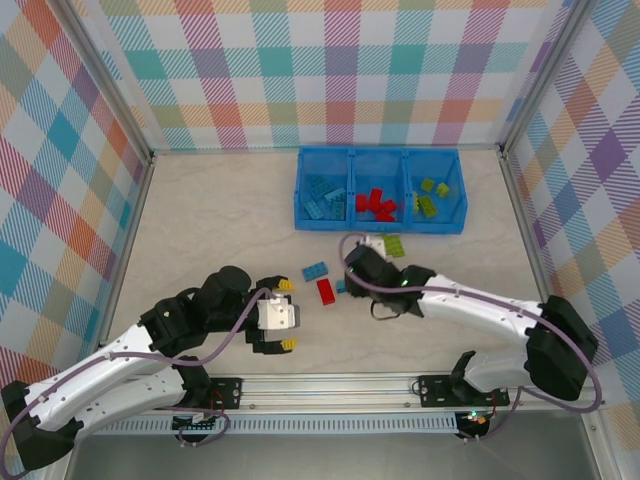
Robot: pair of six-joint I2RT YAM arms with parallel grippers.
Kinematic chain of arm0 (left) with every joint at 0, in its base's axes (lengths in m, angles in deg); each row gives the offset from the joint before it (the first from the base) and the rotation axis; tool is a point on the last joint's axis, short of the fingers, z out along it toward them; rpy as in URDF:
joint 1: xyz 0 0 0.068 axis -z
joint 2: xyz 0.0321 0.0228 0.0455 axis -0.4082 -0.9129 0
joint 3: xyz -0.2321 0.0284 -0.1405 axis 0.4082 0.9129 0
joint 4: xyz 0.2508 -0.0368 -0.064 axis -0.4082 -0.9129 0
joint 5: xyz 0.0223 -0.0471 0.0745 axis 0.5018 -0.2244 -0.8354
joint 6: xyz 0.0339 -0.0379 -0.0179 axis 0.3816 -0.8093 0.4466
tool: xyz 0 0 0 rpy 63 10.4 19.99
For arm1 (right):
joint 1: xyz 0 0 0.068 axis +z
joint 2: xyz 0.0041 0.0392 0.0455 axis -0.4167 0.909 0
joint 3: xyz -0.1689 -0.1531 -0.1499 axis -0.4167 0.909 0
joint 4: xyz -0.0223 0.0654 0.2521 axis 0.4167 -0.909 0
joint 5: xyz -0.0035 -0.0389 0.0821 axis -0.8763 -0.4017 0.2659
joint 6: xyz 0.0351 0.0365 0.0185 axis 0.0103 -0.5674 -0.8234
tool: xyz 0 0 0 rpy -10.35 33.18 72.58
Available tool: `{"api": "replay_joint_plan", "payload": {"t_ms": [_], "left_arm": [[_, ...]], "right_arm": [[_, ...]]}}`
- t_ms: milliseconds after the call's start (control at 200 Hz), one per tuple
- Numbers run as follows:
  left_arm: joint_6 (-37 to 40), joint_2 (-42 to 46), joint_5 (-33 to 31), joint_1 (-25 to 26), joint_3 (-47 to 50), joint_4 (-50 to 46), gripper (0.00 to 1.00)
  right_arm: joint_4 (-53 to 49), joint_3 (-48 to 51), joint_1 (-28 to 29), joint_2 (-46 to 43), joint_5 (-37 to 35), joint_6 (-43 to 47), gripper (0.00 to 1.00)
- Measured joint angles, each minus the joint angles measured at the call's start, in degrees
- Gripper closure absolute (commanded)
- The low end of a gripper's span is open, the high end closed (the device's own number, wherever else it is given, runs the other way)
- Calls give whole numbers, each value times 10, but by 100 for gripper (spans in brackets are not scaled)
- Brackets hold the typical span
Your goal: Sort the legos into containers by color
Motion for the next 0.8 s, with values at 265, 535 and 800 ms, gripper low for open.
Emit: {"api": "replay_joint_plan", "payload": {"t_ms": [265,535,800], "left_arm": [[-46,16,-53,-3,1,57,0],[-77,16,-98,-3,6,81,0],[-91,10,-112,-4,7,85,0]], "right_arm": [[80,-146,-161,123,2,155,70],[115,-319,-244,339,21,226,46],[93,-359,-273,348,62,236,24]]}}
